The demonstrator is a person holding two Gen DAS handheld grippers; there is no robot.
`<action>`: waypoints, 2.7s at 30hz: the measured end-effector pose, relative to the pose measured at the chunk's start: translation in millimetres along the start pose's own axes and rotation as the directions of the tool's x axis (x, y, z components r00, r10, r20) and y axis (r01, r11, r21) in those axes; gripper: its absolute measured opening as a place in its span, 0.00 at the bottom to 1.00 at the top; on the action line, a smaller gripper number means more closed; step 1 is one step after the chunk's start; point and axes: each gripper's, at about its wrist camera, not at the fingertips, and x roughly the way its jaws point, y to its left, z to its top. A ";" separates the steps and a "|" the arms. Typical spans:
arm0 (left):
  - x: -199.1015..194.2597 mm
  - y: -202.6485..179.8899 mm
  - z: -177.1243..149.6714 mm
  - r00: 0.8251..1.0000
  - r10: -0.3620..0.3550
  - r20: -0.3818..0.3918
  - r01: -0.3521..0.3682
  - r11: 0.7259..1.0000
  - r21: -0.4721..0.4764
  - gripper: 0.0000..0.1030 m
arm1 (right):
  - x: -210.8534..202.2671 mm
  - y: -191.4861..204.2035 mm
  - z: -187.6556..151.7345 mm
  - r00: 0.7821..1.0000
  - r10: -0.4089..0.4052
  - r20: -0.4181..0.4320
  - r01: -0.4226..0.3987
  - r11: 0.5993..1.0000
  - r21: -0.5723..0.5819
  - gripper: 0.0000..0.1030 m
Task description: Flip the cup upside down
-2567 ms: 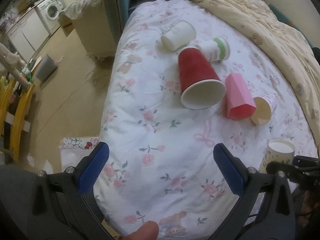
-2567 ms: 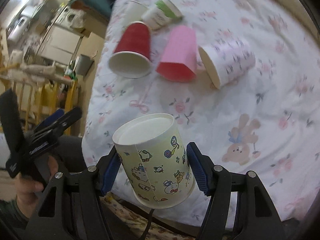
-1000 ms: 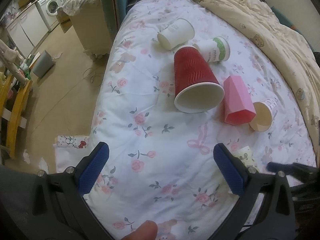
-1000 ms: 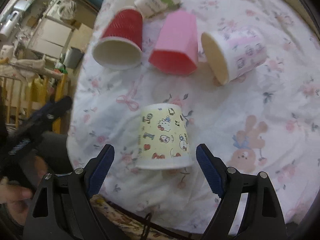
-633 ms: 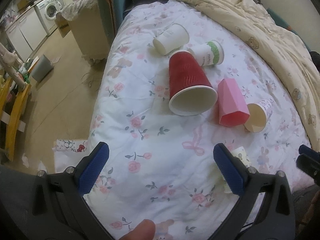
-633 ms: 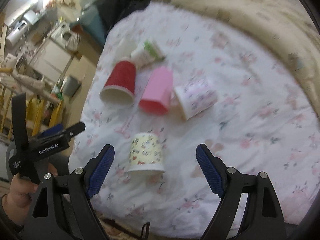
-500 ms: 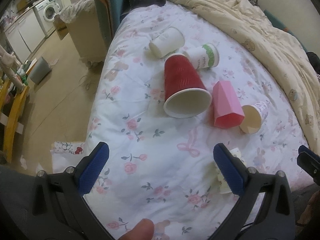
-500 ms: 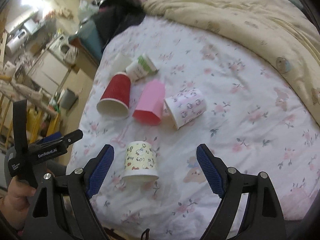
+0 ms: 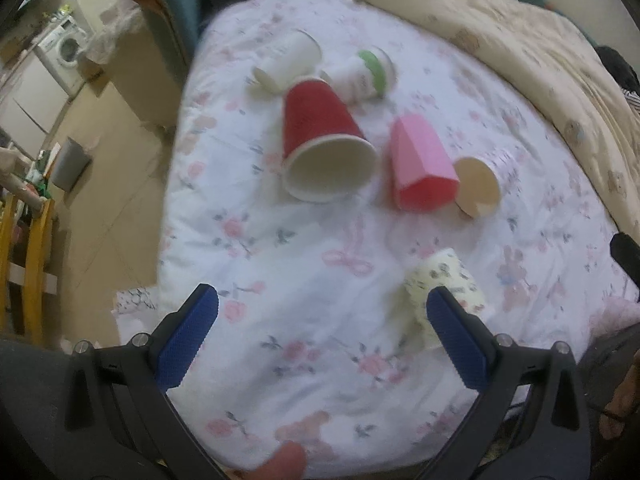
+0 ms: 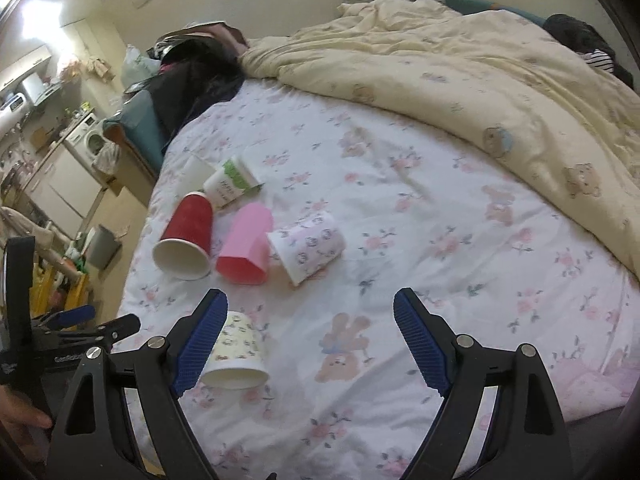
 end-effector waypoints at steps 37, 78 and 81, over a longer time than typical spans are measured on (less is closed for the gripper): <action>117.2 -58.3 22.9 0.878 -0.219 -0.426 0.002 0.891 -0.453 0.54 | 11.2 -52.8 5.3 0.995 0.051 -0.081 -0.031 0.973 0.230 0.85; 20.7 9.2 14.1 0.916 -0.399 -0.042 0.383 0.901 -0.204 0.52 | 71.3 67.2 -30.5 0.830 0.414 -0.373 -0.419 0.905 0.070 0.95; 17.3 6.8 11.9 0.914 -0.403 -0.041 0.388 0.900 -0.199 0.52 | 77.0 73.4 -35.5 0.817 0.405 -0.409 -0.422 0.905 0.053 0.95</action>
